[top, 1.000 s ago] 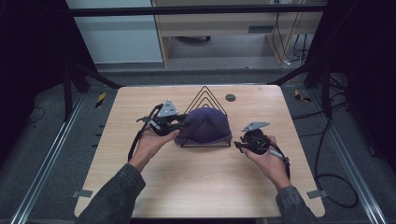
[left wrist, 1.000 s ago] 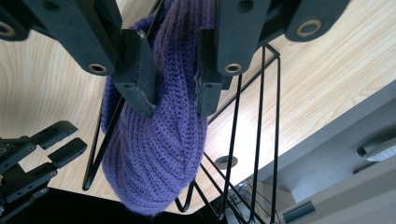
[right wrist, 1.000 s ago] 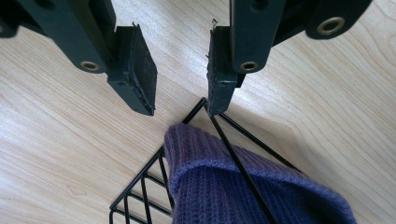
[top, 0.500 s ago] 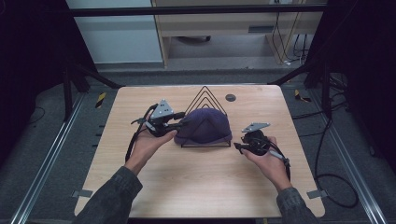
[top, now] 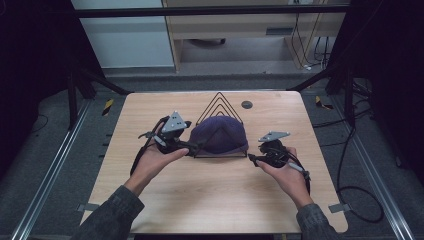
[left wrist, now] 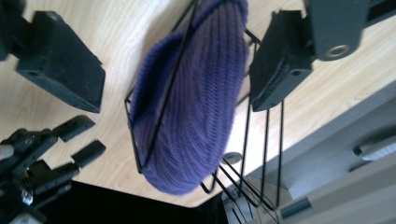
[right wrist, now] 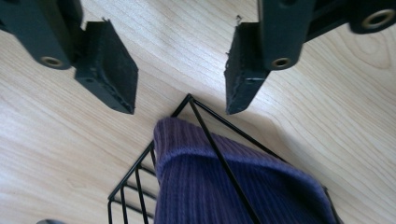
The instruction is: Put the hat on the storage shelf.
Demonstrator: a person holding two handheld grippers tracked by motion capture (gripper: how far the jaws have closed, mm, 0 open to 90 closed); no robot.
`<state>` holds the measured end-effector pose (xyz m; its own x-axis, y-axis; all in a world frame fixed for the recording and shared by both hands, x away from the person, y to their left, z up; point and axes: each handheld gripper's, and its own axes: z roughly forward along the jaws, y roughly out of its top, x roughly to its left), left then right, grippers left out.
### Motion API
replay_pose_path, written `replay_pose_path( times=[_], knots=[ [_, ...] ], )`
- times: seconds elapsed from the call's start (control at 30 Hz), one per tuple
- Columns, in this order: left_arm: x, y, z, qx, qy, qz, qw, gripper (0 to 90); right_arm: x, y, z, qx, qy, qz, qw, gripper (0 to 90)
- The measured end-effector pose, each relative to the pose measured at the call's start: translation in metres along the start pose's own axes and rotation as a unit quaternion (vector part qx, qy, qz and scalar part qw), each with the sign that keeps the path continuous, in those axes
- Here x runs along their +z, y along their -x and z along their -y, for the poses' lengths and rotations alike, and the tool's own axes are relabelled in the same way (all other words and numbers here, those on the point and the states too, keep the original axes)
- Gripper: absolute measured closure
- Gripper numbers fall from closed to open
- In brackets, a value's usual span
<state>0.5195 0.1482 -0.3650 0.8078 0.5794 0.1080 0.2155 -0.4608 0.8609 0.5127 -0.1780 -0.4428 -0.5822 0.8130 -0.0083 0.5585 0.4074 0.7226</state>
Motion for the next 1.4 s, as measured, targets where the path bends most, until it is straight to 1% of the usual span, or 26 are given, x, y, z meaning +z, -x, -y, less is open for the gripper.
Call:
replay_pose_path(
  times=[0.1,0.17,0.2,0.23,0.3,0.37,0.4,0.43,0.47,0.5,0.53,0.57,0.63,0.67,0.7,0.73,0.77,0.8,0.83,0.87,0.9,1.07,1.17,1.27,1.33,1.4],
  knots=[
    [-0.001,0.003,0.000,-0.002,-0.003,0.004,1.0000,13.2,-0.005,-0.003,-0.002,0.003,0.008,0.003,1.0000,37.4],
    [-0.004,0.007,0.000,-0.008,-0.010,0.011,0.9999,12.1,-0.009,-0.004,-0.004,0.001,0.015,0.009,0.9998,33.8],
    [-0.006,0.009,-0.001,-0.010,-0.013,0.012,0.9998,11.4,-0.011,-0.005,-0.004,0.006,0.019,0.013,0.9997,31.6],
    [-0.007,0.010,-0.001,-0.013,-0.012,0.013,0.9998,10.8,-0.013,-0.005,-0.005,0.006,0.024,0.016,0.9995,29.4],
    [-0.010,0.013,-0.001,-0.014,-0.016,0.014,0.9997,9.6,-0.018,-0.007,-0.007,0.009,0.035,0.020,0.9992,24.6],
    [-0.011,0.014,-0.001,-0.013,-0.018,0.013,0.9997,8.7,-0.019,-0.008,-0.008,0.011,0.037,0.021,0.9990,23.1],
    [-0.014,0.017,0.000,-0.013,-0.024,0.011,0.9996,8.1,-0.025,-0.011,-0.010,0.014,0.049,0.025,0.9984,19.2],
    [-0.014,0.017,0.000,-0.013,-0.024,0.011,0.9996,7.8,-0.025,-0.011,-0.010,0.014,0.049,0.025,0.9984,19.2],
    [-0.015,0.018,0.002,-0.015,-0.027,0.010,0.9995,7.4,-0.029,-0.013,-0.012,0.015,0.058,0.027,0.9978,15.8],
    [-0.017,0.020,0.005,-0.016,-0.033,0.006,0.9993,7.3,-0.031,-0.015,-0.012,0.012,0.062,0.029,0.9975,14.4],
    [-0.017,0.020,0.005,-0.016,-0.033,0.006,0.9993,7.1,-0.032,-0.016,-0.013,0.011,0.064,0.029,0.9975,13.4],
    [-0.019,0.021,0.007,-0.017,-0.036,0.002,0.9992,7.1,-0.032,-0.016,-0.013,0.011,0.064,0.029,0.9975,13.4],
    [-0.023,0.022,0.010,-0.020,-0.037,-0.001,0.9991,6.5,-0.036,-0.021,-0.015,0.004,0.068,0.028,0.9972,11.4],
    [-0.027,0.023,0.013,-0.019,-0.038,-0.002,0.9991,6.2,-0.039,-0.025,-0.016,-0.002,0.077,0.026,0.9967,9.9],
    [-0.027,0.023,0.013,-0.019,-0.038,-0.002,0.9991,6.1,-0.039,-0.025,-0.016,-0.002,0.077,0.026,0.9967,9.9],
    [-0.031,0.023,0.016,-0.021,-0.039,-0.005,0.9990,5.9,-0.041,-0.030,-0.017,-0.005,0.087,0.022,0.9960,9.2],
    [-0.031,0.023,0.016,-0.021,-0.039,-0.005,0.9990,5.7,-0.041,-0.030,-0.017,-0.005,0.087,0.022,0.9960,9.2],
    [-0.036,0.023,0.018,-0.025,-0.037,-0.006,0.9990,5.7,-0.043,-0.033,-0.019,-0.009,0.092,0.021,0.9955,8.4],
    [-0.036,0.023,0.018,-0.025,-0.037,-0.006,0.9990,5.5,-0.043,-0.033,-0.019,-0.009,0.092,0.021,0.9955,8.4],
    [-0.042,0.022,0.021,-0.025,-0.036,-0.009,0.9990,5.4,-0.045,-0.036,-0.020,-0.015,0.094,0.022,0.9953,7.9],
    [-0.042,0.022,0.021,-0.025,-0.036,-0.009,0.9990,5.3,-0.045,-0.036,-0.020,-0.015,0.094,0.022,0.9953,7.9],
    [-0.052,0.022,0.026,-0.030,-0.032,-0.012,0.9990,4.5,-0.048,-0.041,-0.023,-0.022,0.100,0.020,0.9946,7.5],
    [-0.060,0.022,0.034,-0.030,-0.035,-0.021,0.9987,4.3,-0.051,-0.046,-0.026,-0.028,0.103,0.016,0.9942,6.6],
    [-0.067,0.022,0.041,-0.032,-0.039,-0.025,0.9984,4.0,-0.053,-0.049,-0.027,-0.035,0.104,0.013,0.9938,6.1],
    [-0.068,0.022,0.043,-0.032,-0.038,-0.026,0.9984,3.9,-0.054,-0.051,-0.028,-0.037,0.104,0.012,0.9938,6.1],
    [-0.073,0.022,0.049,-0.035,-0.040,-0.029,0.9982,3.8,-0.053,-0.054,-0.030,-0.041,0.105,0.010,0.9936,6.0]
  ],
)
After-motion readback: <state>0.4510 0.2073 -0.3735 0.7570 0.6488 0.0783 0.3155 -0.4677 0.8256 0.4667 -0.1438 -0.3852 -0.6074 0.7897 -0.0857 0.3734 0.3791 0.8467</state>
